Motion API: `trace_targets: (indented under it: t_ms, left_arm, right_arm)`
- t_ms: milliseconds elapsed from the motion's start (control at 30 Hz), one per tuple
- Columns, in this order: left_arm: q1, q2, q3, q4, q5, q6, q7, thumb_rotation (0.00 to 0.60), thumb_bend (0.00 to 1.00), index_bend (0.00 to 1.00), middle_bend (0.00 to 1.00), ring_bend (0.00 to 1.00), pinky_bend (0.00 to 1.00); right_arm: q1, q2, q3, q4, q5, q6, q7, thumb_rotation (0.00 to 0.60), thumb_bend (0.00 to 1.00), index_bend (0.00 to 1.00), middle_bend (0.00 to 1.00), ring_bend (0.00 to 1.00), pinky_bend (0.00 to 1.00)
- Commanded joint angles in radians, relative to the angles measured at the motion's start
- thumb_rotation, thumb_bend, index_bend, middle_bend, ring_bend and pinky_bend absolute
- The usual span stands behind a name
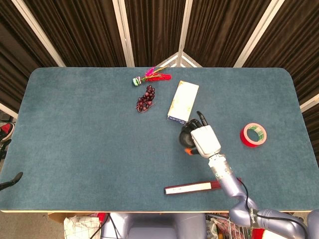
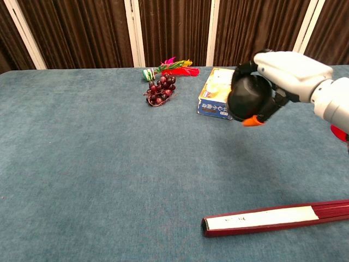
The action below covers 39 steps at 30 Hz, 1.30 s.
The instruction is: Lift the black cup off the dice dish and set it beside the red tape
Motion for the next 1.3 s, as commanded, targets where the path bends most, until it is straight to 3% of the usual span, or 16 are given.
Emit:
trace_targets:
  t_ms: [33,100,200,300,433,533,600,700,833,867,1133,1300]
  left_arm:
    - [-0.001,-0.001,0.001,-0.001,0.001,-0.002,0.003,0.6,0.31,0.12,0.0,0.0,0.09]
    - [-0.002,-0.001,0.001,-0.001,0.002,-0.002,0.004,0.6,0.31,0.12,0.0,0.0,0.09]
    - [0.0,0.0,0.001,-0.001,0.0,0.0,0.001,0.6,0.31,0.12,0.0,0.0,0.09]
    - [0.001,0.001,0.001,-0.002,0.0,0.001,0.0,0.6,0.31,0.12,0.0,0.0,0.09]
    - [0.0,0.0,0.003,-0.002,0.003,-0.001,0.003,0.6,0.31,0.12,0.0,0.0,0.09]
    - [0.0,0.0,0.003,-0.003,0.002,-0.001,0.005,0.6,0.31,0.12,0.0,0.0,0.09]
    - [0.0,0.0,0.003,-0.004,0.001,-0.001,0.005,0.6,0.31,0.12,0.0,0.0,0.09]
    - [0.0,0.0,0.002,-0.004,-0.002,-0.002,0.006,0.6,0.31,0.12,0.0,0.0,0.09]
    - [-0.001,0.001,0.003,-0.005,-0.004,-0.006,0.01,0.6,0.31,0.12,0.0,0.0,0.09]
    - [-0.001,0.001,0.003,-0.006,-0.005,-0.007,0.012,0.6,0.31,0.12,0.0,0.0,0.09]
    - [-0.001,0.002,0.003,-0.01,-0.008,-0.007,0.015,0.6,0.31,0.12,0.0,0.0,0.09]
    - [-0.001,0.002,0.003,-0.01,-0.006,-0.006,0.016,0.6,0.31,0.12,0.0,0.0,0.09]
  right_arm:
    - [0.002,-0.03,-0.03,0.082,-0.037,0.084,-0.138,0.6,0.09,0.45,0.52,0.24,0.0]
    - [-0.017,-0.026,-0.004,-0.01,0.042,0.056,0.002,0.6,0.09,0.45,0.52,0.24,0.0]
    - [-0.053,0.038,0.063,-0.27,0.22,-0.085,0.401,0.6,0.09,0.45,0.52,0.25,0.0]
    - [-0.07,0.139,0.121,-0.423,0.271,-0.23,0.748,0.6,0.09,0.45,0.52,0.25,0.0]
    - [-0.086,0.22,0.167,-0.492,0.236,-0.356,1.089,0.6,0.09,0.45,0.52,0.25,0.0]
    - [-0.093,0.253,0.182,-0.486,0.174,-0.387,1.218,0.6,0.09,0.46,0.52,0.25,0.0]
    - [-0.089,0.245,0.151,-0.404,0.094,-0.315,1.064,0.6,0.09,0.47,0.52,0.25,0.0]
    - [-0.093,0.146,0.115,-0.254,0.033,-0.104,0.614,0.6,0.09,0.47,0.52,0.25,0.0]
    - [-0.087,0.016,0.1,-0.055,-0.067,0.126,0.14,0.6,0.09,0.47,0.52,0.25,0.0]
    - [-0.085,-0.017,0.095,-0.011,-0.081,0.164,0.07,0.6,0.09,0.47,0.52,0.25,0.0]
    - [-0.048,-0.053,0.016,0.192,-0.151,0.179,-0.182,0.6,0.09,0.47,0.52,0.25,0.0]
    - [-0.054,-0.052,0.006,0.165,-0.093,0.142,-0.107,0.6,0.09,0.47,0.52,0.25,0.0]
